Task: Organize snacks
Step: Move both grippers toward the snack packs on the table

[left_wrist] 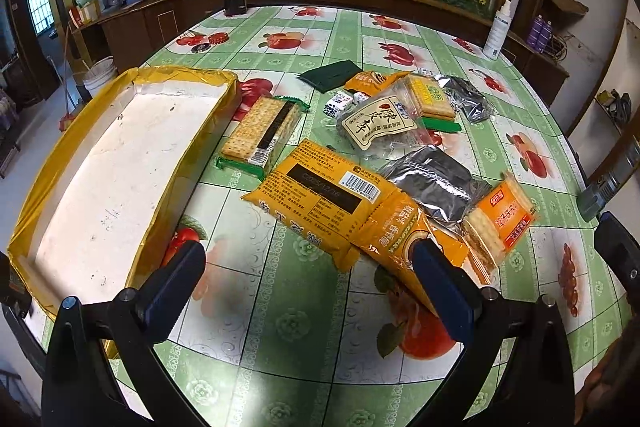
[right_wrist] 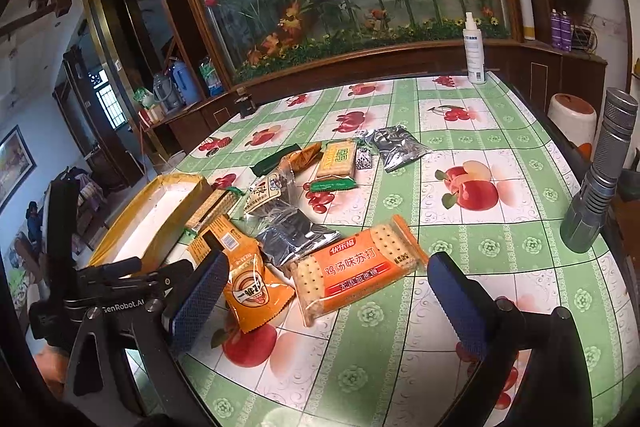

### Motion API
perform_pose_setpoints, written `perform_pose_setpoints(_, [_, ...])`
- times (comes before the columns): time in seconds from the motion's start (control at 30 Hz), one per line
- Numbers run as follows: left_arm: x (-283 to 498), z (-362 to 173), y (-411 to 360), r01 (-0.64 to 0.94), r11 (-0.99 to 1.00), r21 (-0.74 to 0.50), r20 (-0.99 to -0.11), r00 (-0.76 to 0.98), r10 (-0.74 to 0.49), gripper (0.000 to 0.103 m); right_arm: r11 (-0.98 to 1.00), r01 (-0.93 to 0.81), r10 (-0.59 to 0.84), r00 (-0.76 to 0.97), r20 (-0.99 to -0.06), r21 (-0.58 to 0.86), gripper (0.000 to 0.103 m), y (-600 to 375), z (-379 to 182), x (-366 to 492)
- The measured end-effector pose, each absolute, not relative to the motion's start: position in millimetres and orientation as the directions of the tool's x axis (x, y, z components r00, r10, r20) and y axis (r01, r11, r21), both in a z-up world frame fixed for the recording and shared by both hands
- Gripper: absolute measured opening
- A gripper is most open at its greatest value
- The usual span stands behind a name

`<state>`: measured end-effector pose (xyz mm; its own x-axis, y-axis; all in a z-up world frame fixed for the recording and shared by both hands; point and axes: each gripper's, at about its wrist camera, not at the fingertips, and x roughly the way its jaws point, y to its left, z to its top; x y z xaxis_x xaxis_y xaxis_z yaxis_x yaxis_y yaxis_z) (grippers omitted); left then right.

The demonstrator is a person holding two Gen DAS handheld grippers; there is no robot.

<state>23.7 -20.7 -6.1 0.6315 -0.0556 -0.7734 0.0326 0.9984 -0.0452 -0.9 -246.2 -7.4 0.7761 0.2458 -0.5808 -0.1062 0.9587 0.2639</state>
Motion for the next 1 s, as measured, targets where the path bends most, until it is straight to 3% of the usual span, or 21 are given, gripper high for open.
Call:
perform_pose_setpoints(0.6, [26,-9,-17,0.000,1.000,-0.001,-0.805,0.594,-0.001,0.103,0.962,-0.127,0.251,0.753,-0.609,0.240,0.101,-242,-17,3])
perform_pose_setpoints(0.8, [21,0,-17,-0.011,1.000,0.022,-0.761,0.648,0.024,0.103,0.967,-0.129,0.242,0.742,-0.626,0.222,0.100,-240,-24,7])
perform_pose_setpoints(1.0, [15,12,-20,-0.015,0.999,0.030,-0.700,0.714,0.032,0.103,0.992,-0.096,0.125,0.774,-0.621,0.081,0.100,-227,-16,3])
